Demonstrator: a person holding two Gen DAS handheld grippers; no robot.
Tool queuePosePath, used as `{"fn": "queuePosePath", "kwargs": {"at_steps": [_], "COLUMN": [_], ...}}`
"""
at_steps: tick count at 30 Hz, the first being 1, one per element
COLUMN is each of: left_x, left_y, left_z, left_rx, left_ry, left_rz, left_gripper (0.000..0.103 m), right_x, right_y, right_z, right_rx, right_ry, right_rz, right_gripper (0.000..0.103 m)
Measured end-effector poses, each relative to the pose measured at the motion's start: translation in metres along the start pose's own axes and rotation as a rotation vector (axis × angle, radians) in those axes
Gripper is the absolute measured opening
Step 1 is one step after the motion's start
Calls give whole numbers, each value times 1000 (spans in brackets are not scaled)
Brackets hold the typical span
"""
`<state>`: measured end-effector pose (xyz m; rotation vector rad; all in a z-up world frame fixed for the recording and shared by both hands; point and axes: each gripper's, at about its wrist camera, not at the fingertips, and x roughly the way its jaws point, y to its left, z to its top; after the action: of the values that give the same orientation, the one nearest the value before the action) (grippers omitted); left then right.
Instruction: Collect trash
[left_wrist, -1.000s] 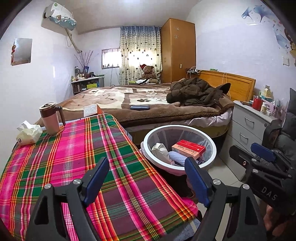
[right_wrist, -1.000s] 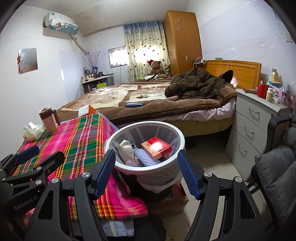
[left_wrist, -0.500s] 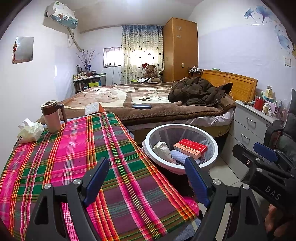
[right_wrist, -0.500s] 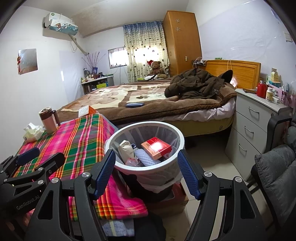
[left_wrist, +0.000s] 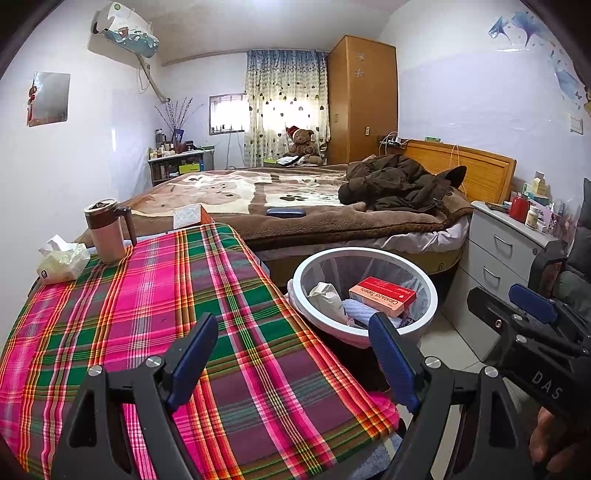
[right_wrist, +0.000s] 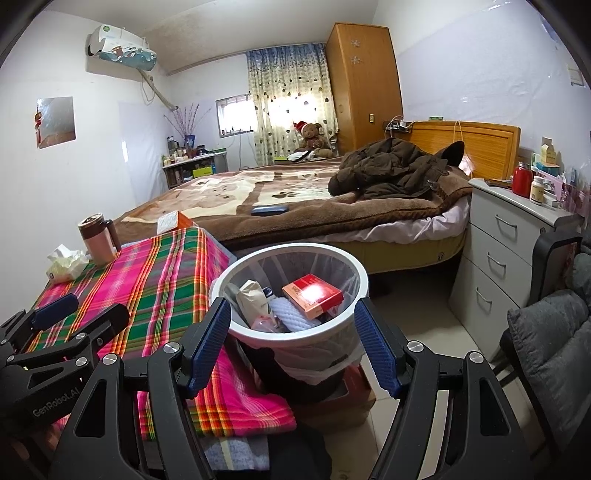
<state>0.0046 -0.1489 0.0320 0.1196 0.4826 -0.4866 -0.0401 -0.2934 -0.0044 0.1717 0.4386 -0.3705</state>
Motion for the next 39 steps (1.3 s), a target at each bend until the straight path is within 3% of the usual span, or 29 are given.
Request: {"fn": "queuePosePath", "kwargs": {"at_steps": [39], "left_x": [0], "left_y": [1], "left_z": [2], "left_rx": [-6], "left_ry": [4], "left_rz": [3], "left_gripper": [85], "right_x": [-2], "right_y": [3], "right_z": [0], "right_rx": [-1], "right_ry": [3], "right_rz": [-1], "right_gripper": [71]}}
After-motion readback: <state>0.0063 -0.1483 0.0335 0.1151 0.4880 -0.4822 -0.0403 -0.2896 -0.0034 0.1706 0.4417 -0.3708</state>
